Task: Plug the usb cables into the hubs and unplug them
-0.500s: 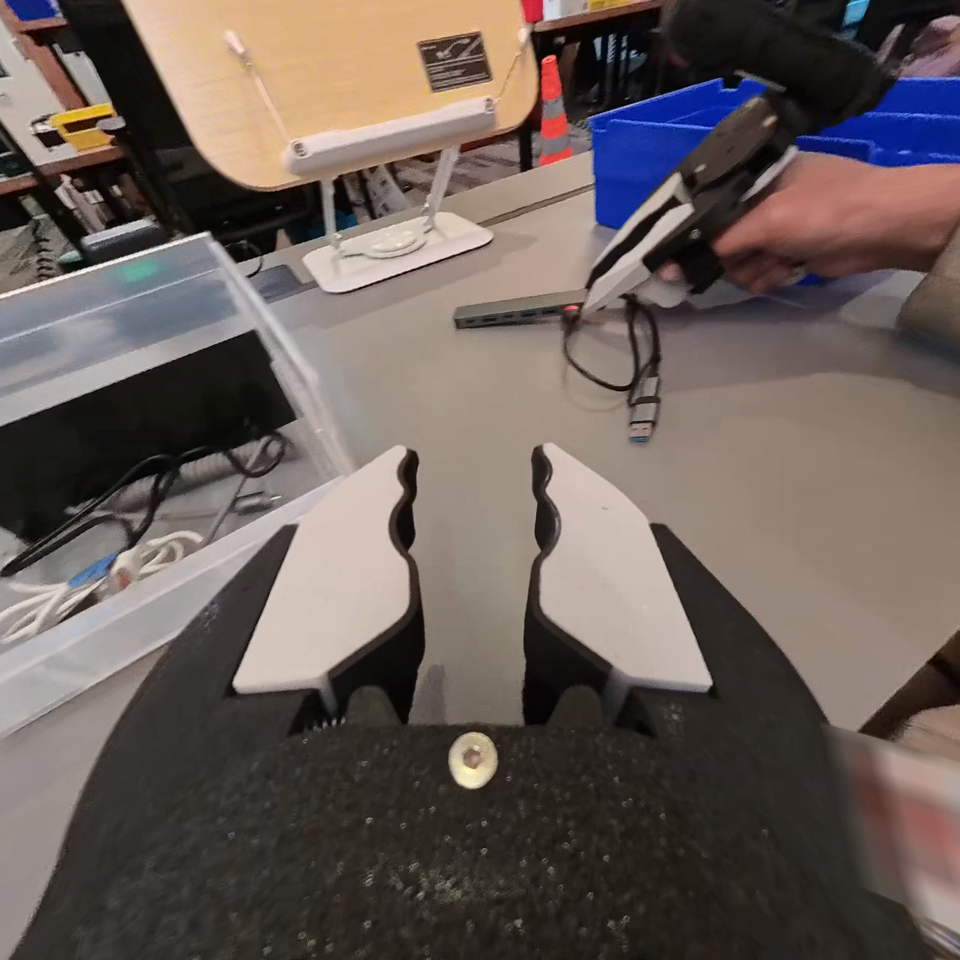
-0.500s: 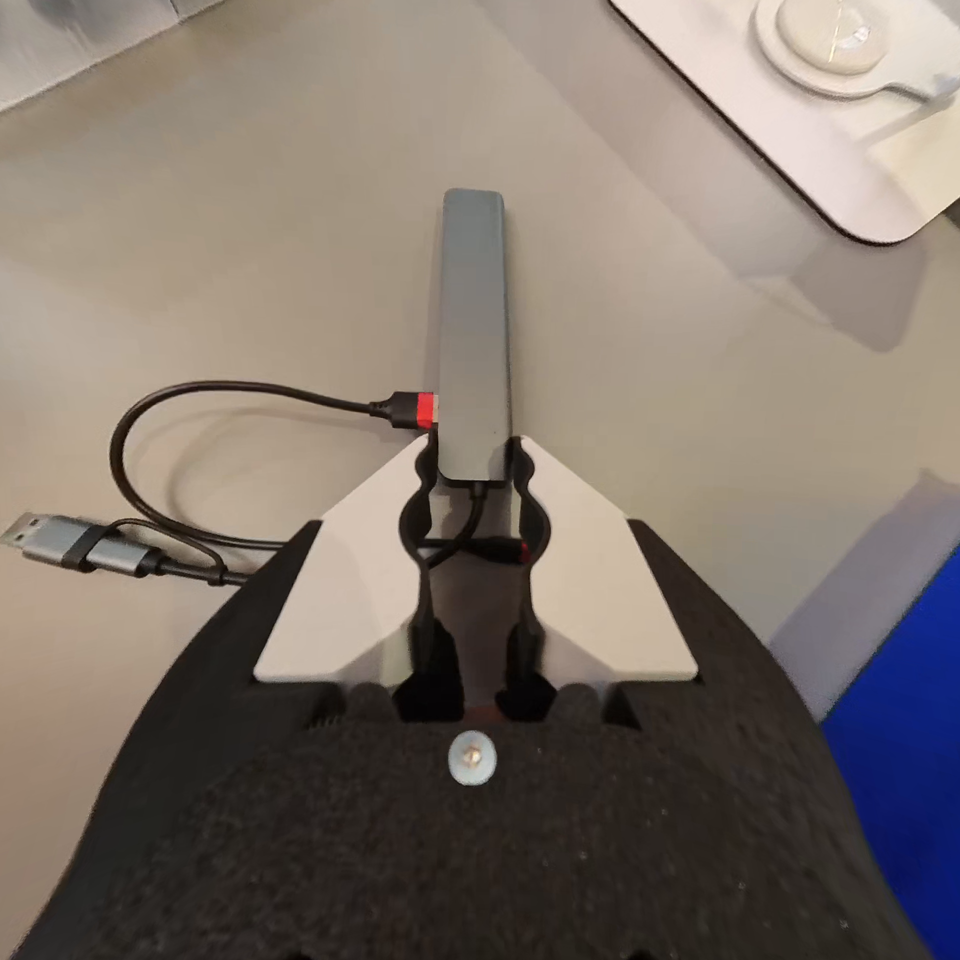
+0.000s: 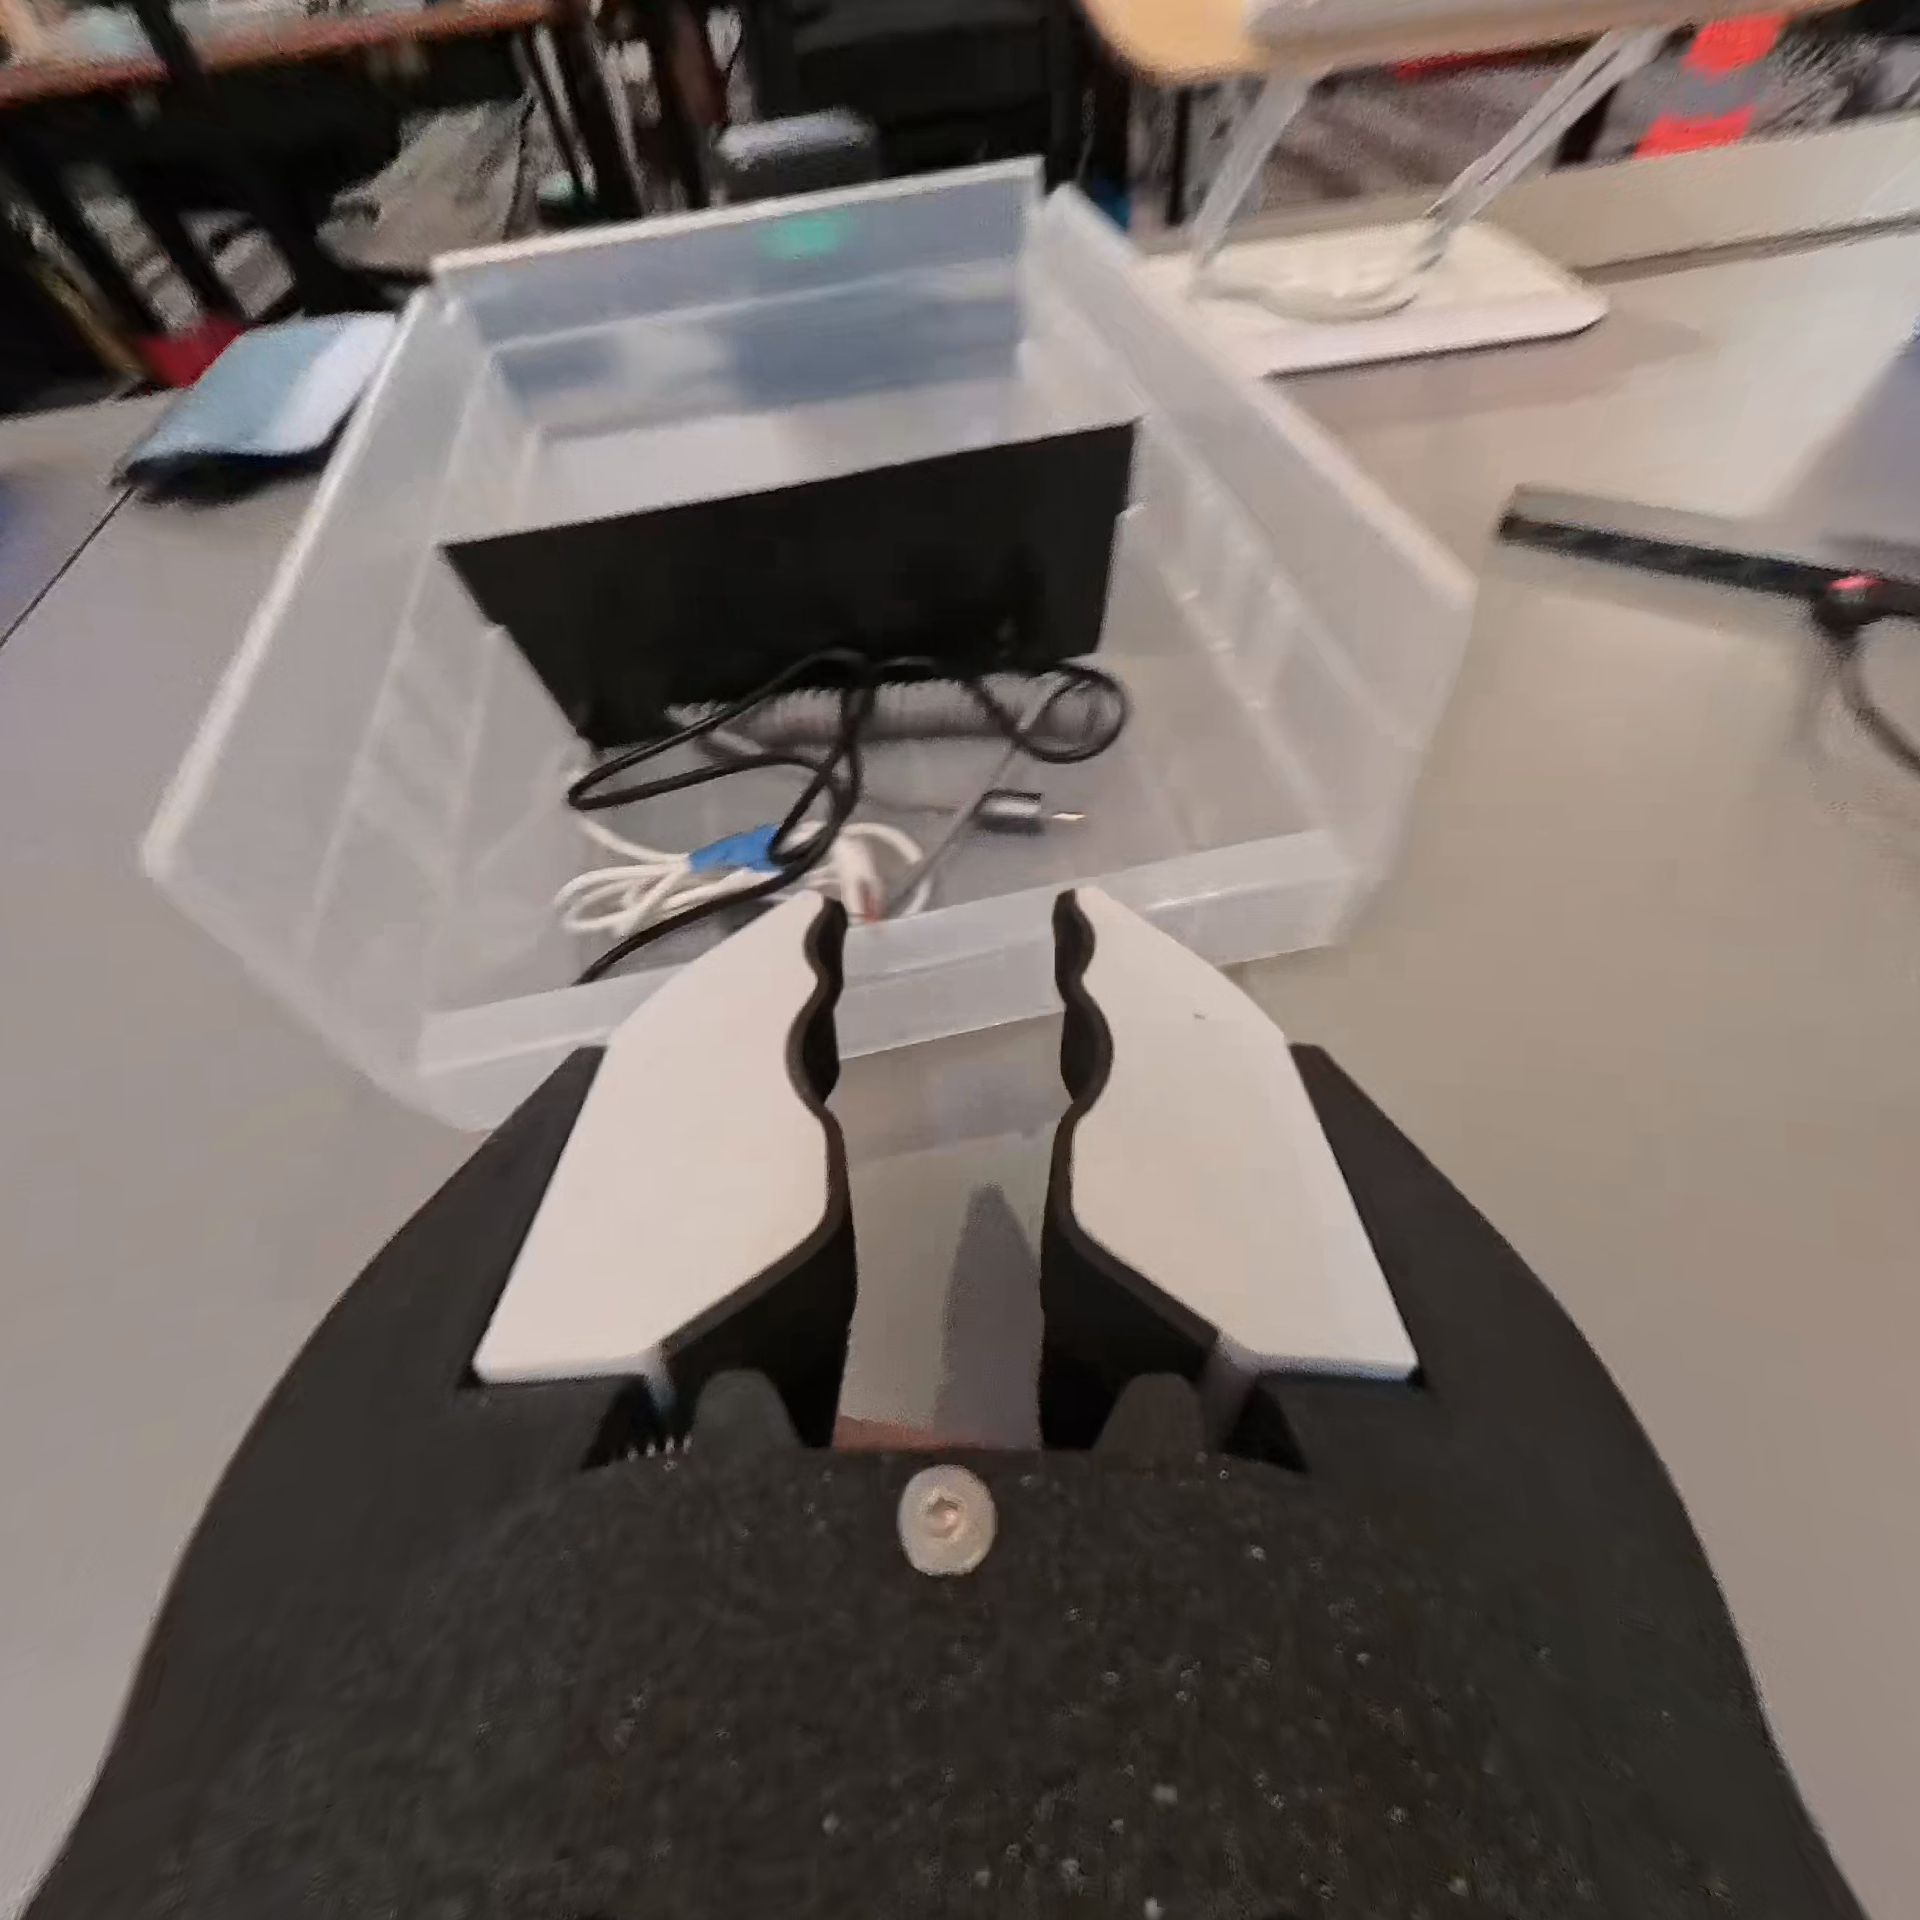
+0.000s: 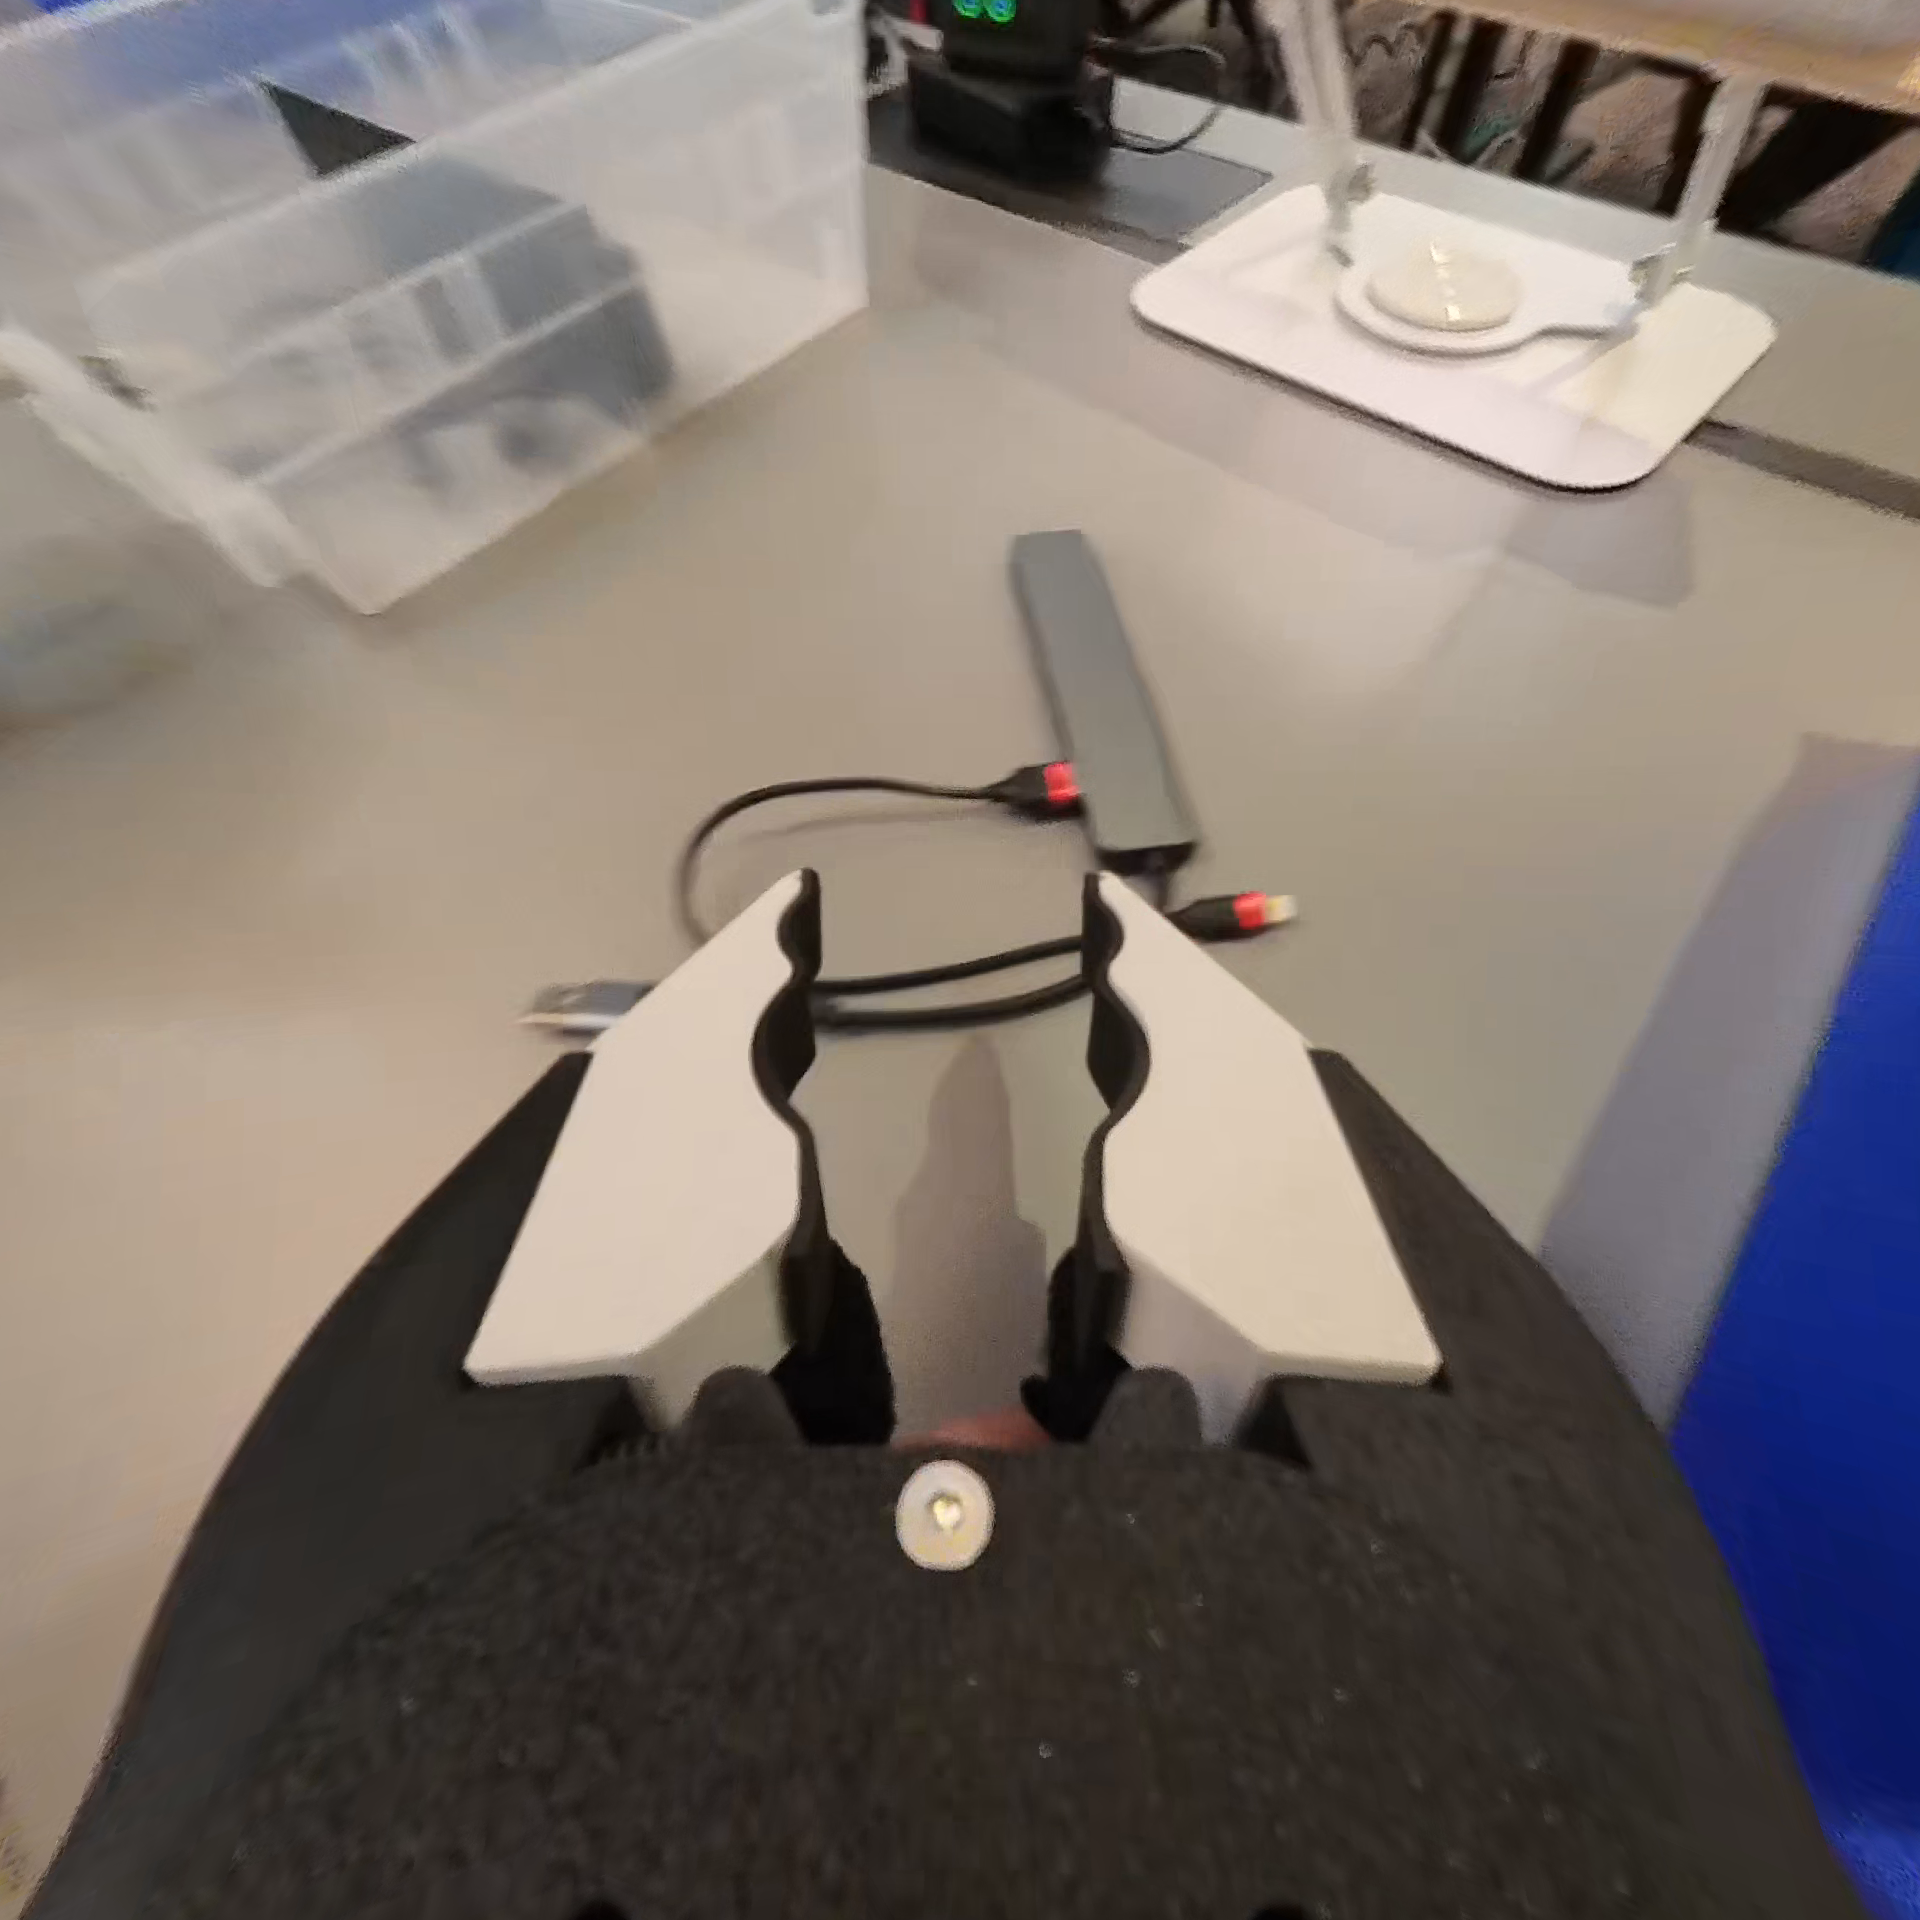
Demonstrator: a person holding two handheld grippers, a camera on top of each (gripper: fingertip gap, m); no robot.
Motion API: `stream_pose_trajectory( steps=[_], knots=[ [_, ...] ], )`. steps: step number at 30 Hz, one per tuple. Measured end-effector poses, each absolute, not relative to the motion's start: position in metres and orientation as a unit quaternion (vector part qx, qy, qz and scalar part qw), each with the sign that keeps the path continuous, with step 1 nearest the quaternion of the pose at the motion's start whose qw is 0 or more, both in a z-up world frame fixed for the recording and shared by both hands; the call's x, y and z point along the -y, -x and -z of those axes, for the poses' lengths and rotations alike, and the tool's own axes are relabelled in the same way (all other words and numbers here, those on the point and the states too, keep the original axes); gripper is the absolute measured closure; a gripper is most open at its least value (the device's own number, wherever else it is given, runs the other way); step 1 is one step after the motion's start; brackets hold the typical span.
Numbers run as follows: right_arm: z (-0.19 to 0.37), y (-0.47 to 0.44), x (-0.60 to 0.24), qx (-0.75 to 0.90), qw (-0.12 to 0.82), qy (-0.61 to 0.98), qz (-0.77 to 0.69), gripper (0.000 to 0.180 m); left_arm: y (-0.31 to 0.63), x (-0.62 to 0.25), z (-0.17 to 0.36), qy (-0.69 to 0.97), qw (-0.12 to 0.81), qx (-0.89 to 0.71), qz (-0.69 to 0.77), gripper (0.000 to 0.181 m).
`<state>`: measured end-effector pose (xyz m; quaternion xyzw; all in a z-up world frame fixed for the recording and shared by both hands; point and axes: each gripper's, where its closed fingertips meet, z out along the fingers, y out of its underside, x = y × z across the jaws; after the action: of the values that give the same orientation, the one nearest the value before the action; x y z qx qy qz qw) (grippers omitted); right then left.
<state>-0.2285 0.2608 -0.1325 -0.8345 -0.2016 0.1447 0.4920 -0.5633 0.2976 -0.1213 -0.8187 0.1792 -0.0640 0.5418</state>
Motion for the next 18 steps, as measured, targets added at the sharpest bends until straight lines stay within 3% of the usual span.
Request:
stream_pose_trajectory(
  steps=[5,6,11,16,18],
  knots=[
    [0.14,0.262,-0.221,0.239,0.481,0.823,-0.183,0.132,0.568,-0.324,0.117,0.855,0.482,-0.192,0.033,0.142],
    [0.14,0.265,-0.22,0.248,0.479,0.822,-0.185,0.132,0.568,-0.327,0.12,0.865,0.459,-0.201,0.021,0.148],
    [0.142,0.266,-0.218,0.258,0.469,0.821,-0.199,0.132,0.569,-0.336,0.143,0.909,0.34,-0.243,-0.014,0.144],
    [0.141,0.256,-0.222,0.235,0.468,0.824,-0.216,0.132,0.574,-0.335,0.144,0.91,0.312,-0.267,-0.061,0.181],
    [0.14,0.254,-0.223,0.226,0.467,0.824,-0.227,0.132,0.574,-0.334,0.143,0.907,0.308,-0.277,-0.076,0.181]
  ],
)
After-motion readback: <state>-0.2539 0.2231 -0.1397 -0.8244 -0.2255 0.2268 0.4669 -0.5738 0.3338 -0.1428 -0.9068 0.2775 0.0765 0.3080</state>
